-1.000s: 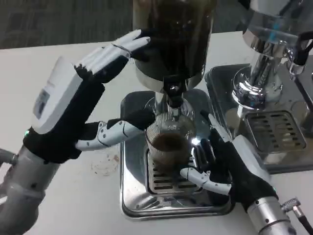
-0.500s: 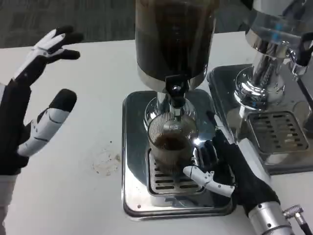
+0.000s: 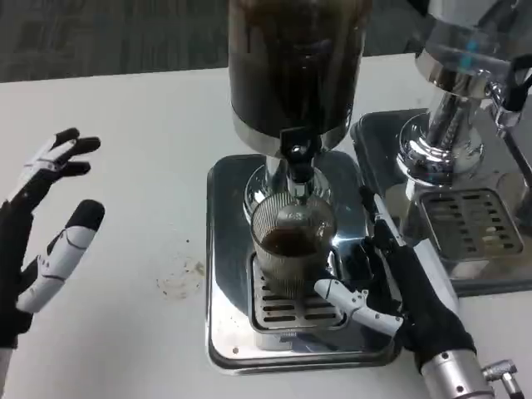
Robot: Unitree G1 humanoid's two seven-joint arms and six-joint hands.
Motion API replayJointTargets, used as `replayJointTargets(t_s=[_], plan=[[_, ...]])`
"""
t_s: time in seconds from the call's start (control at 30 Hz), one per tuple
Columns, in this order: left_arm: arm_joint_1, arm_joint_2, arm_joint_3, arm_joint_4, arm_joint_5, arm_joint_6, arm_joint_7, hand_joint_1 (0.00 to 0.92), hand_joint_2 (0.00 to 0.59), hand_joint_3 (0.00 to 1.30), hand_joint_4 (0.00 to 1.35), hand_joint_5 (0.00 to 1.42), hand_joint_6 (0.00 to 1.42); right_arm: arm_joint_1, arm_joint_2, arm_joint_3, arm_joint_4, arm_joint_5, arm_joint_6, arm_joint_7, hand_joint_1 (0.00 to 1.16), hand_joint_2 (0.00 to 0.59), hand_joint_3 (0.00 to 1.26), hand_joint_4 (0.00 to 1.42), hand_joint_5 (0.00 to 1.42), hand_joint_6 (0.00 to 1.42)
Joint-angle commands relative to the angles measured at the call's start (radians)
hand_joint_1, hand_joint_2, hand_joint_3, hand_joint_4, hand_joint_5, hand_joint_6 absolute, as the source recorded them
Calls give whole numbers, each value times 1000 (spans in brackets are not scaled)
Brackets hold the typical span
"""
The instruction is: Grasp the cup under the faucet to collect the drink, then remove the cup.
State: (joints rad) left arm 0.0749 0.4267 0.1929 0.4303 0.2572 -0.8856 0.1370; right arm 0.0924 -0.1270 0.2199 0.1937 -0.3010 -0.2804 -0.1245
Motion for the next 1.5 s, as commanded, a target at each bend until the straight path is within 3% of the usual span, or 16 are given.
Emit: replayJointTargets(t_s=[0.03,0.57,1.03,1.5], plan=[[13,1,-4,25,-10,2,-6,0,212,281,93,285,145,3,0,13,-14,1,1,37,637,160,0,0,0,37],[37,-14,-14,25,-35,11,-12,0,214,311,154,307,131,-38,27,9,-8,-74,63,-4,681,150,0,0,0,20],[74,2,-27,-9,5,26,-21,0,214,316,157,311,126,-82,62,39,82,-98,28,-68,699,144,0,0,0,40],[108,-1,-27,-41,-4,39,-29,0,218,326,158,311,125,-67,70,43,87,-106,1,-103,701,150,0,0,0,84]])
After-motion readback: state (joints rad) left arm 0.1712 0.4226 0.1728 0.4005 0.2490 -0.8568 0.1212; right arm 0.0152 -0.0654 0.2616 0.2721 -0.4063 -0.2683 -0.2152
